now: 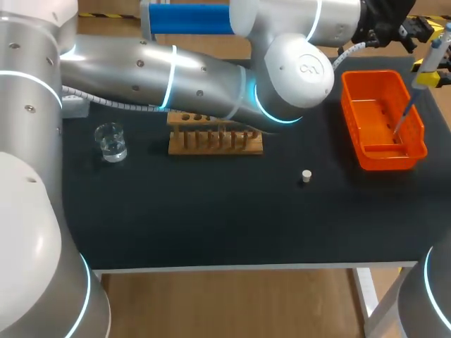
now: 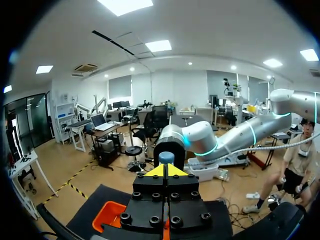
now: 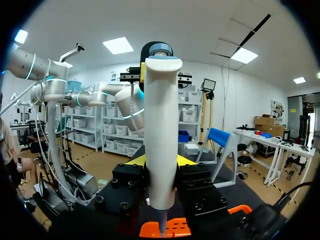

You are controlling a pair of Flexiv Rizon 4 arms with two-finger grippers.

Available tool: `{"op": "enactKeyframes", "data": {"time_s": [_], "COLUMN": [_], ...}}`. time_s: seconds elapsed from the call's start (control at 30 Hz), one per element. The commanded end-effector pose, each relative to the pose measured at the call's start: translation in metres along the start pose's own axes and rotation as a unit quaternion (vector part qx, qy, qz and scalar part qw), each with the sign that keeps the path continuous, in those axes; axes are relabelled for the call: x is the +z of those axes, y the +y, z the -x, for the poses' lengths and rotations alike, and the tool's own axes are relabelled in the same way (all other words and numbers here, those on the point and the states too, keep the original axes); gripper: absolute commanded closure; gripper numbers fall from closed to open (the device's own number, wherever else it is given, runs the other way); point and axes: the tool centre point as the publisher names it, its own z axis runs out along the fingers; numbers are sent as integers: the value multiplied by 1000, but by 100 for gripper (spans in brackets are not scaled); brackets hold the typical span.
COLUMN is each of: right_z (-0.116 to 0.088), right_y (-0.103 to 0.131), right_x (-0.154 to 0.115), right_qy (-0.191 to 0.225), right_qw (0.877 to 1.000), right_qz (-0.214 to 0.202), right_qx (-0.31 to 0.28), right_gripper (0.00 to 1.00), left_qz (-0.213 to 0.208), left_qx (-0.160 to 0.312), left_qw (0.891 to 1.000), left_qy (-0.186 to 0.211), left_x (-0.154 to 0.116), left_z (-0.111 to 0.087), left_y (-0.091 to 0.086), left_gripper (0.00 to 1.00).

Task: Invert the test tube, pick up the pipette, mount the tip to pipette, aspirate from beaker and dispense into the tube, eject the tip, return the pipette, and cap with the stopper.

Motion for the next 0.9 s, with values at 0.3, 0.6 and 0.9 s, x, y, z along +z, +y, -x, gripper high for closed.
{"op": "enactKeyframes", "data": {"time_s": [0.3, 0.6, 0.9], "right_z": [0, 0, 0], "right_y": [1, 1, 1], "right_x": [-1, -1, -1], "right_qy": [0, 0, 0], "right_qw": [1000, 1000, 1000], "right_qz": [-1, -1, -1], "right_qx": [0, 0, 0], "right_gripper": [100, 100, 100], "left_qz": [-100, -101, -101], "left_qx": [-8, -9, -10], "left_qw": [995, 995, 995], "left_qy": [7, 8, 7], "left_x": [7, 8, 9], "left_z": [2, 4, 5], "left_y": [11, 11, 13], "left_gripper": [100, 100, 100]}}
